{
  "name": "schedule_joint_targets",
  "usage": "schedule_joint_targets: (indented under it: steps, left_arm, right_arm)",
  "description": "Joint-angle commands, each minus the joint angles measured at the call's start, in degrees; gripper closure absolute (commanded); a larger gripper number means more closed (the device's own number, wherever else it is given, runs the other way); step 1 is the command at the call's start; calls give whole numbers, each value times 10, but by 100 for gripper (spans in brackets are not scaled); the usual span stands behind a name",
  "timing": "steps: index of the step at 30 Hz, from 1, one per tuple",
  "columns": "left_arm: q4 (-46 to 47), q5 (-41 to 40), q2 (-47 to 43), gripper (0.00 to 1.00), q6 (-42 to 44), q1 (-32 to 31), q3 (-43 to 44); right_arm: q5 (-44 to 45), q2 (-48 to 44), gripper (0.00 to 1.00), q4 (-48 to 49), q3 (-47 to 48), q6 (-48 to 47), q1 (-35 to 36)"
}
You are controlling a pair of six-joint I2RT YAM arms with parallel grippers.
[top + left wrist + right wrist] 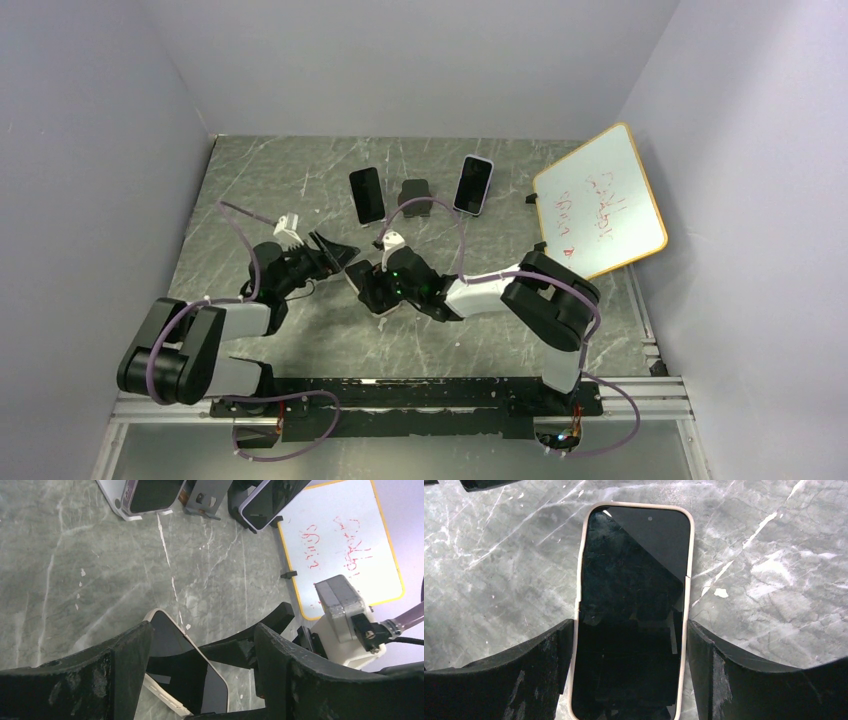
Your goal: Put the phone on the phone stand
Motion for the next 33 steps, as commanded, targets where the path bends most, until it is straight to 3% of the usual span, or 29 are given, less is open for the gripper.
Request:
schedule_joint_targets:
  steps: [1,10,13,20,28,33]
  left_arm:
    - [35,10,10,22,7,-9,-4]
    - [-140,-63,-45,23,55,-11,6]
    - [-154,-58,-26,24,52,-11,14]
    - [-77,-17,52,25,9,-12,3]
    - [94,7,122,27,-58,-12,-32]
    - [167,20,160,41,-91,-13,-44]
  right_arm:
    - [-38,16,50,-58,-32,29,-2]
    - [-54,12,50,-37,-47,40,-22]
    - [-57,13,50,-35,-47,39,-23]
    - [-59,11,50,-29,-50,38,-23]
    - [-72,8,50,-19,-53,29,-23]
    - [-73,7,50,-18,-54,29,-23]
